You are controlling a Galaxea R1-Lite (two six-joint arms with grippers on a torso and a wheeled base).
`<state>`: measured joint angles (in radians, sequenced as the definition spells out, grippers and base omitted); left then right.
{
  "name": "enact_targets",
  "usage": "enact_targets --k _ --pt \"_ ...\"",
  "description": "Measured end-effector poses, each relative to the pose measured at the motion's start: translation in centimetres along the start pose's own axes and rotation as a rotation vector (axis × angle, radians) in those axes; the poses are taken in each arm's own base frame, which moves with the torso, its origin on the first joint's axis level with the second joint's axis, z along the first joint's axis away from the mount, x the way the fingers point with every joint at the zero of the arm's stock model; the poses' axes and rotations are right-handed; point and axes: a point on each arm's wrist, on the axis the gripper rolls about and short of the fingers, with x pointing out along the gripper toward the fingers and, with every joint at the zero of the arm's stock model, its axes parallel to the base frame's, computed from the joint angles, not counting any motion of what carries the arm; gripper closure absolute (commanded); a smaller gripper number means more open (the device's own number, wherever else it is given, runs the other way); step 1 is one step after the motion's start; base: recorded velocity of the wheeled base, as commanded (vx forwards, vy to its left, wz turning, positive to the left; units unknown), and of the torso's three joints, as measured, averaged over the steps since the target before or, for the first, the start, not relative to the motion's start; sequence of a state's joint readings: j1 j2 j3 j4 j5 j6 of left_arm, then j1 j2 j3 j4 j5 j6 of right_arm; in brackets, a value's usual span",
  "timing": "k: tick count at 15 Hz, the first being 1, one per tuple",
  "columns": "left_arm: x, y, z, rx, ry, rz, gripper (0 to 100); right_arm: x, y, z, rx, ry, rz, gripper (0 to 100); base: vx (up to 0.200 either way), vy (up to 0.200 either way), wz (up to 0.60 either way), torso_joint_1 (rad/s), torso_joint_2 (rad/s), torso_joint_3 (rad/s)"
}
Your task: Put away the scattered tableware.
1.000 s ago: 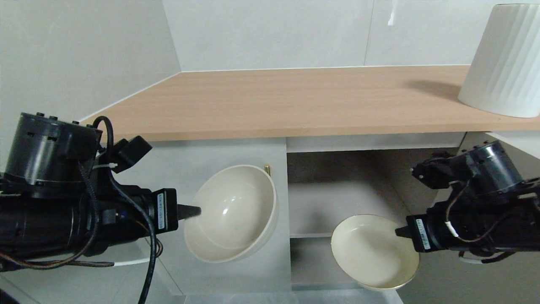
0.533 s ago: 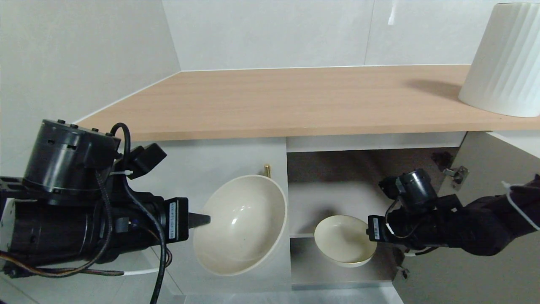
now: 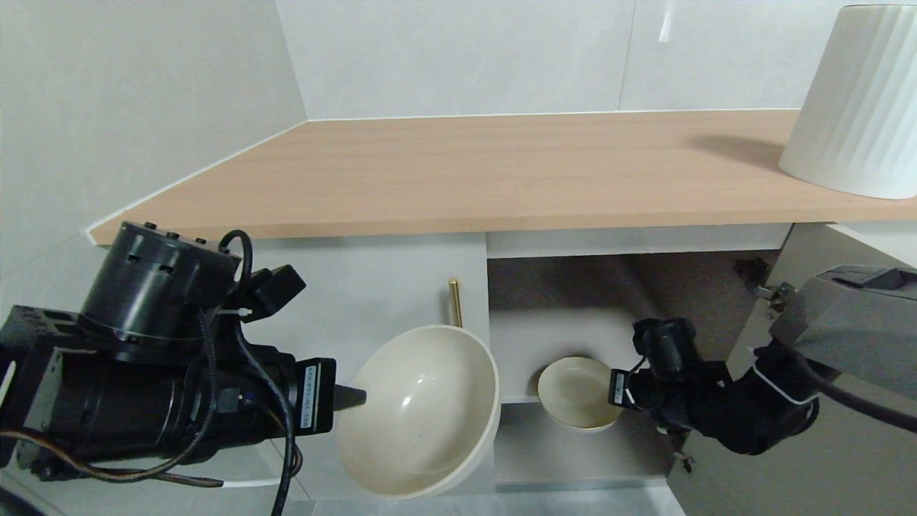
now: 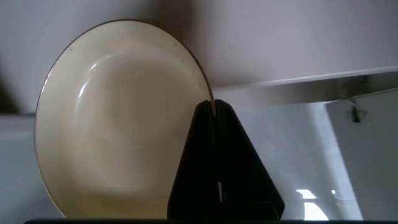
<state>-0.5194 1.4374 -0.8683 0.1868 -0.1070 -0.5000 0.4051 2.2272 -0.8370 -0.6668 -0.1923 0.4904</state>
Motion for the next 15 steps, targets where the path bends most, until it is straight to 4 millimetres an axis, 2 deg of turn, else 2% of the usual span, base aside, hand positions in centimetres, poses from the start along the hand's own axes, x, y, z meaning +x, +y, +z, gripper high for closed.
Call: enact_targets --k 6,15 --pt "0.9 0.1 -0.2 0.000 0.047 0.021 100 2.8 -0.5 0.4 0.042 -0.057 -0.098 100 0.000 0.000 0.00 0.000 0.00 0.000" --pt "1.5 0.2 -0.3 -0.002 0.064 0.032 100 5.7 -0.8 2.9 0.129 -0.168 -0.159 100 0.000 0.000 0.00 0.000 0.00 0.000"
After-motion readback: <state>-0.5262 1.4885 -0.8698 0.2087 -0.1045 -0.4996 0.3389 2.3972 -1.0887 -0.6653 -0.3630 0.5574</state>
